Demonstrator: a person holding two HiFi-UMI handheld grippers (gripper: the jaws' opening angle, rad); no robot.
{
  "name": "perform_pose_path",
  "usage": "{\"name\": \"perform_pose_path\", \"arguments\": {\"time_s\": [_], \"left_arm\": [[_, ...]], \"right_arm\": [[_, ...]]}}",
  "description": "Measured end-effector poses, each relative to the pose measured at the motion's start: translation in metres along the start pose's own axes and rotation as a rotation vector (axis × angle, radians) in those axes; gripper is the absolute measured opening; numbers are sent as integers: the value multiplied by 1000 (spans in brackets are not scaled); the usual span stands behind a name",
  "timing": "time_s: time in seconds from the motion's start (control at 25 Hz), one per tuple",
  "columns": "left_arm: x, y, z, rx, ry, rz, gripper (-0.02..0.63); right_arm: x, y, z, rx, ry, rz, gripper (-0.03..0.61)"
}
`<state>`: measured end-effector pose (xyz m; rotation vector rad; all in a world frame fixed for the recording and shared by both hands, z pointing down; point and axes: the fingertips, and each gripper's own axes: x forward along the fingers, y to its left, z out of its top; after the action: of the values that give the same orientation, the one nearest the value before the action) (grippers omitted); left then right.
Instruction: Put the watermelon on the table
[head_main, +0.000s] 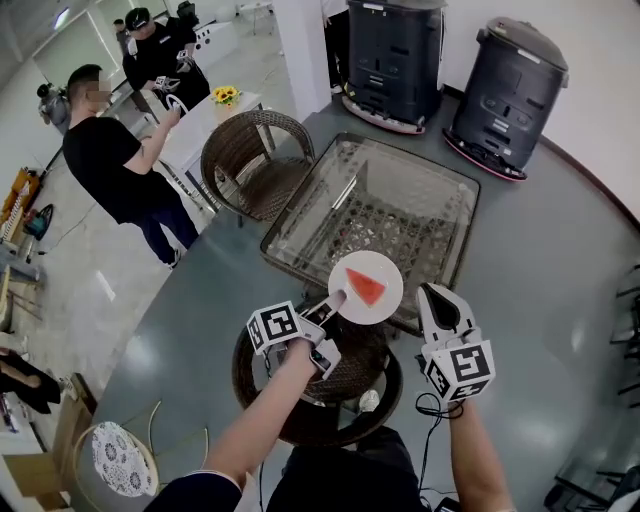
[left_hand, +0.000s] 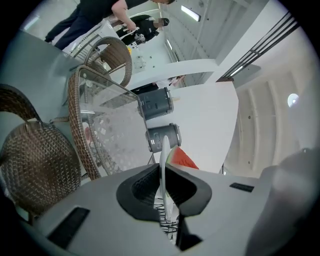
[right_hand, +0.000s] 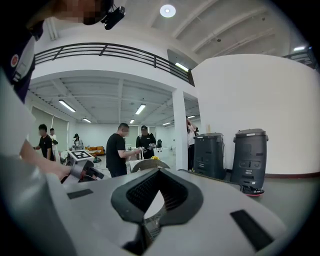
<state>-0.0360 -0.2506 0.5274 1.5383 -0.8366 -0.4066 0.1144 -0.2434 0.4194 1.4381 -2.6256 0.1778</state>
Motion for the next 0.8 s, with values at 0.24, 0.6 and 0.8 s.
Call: {"name": "perform_pose_path", "arguments": {"time_s": [0.24, 0.6, 0.8], "left_arm": [[46, 46, 18, -13, -9, 11, 21], [105, 98, 36, -62, -25, 49, 21], [121, 122, 37, -72, -11, 89, 21]], "right_arm": [[14, -13, -18, -20, 43, -9, 2], [30, -35, -40, 0, 83, -37, 2], [34, -37, -54, 26, 107, -42, 2]]}}
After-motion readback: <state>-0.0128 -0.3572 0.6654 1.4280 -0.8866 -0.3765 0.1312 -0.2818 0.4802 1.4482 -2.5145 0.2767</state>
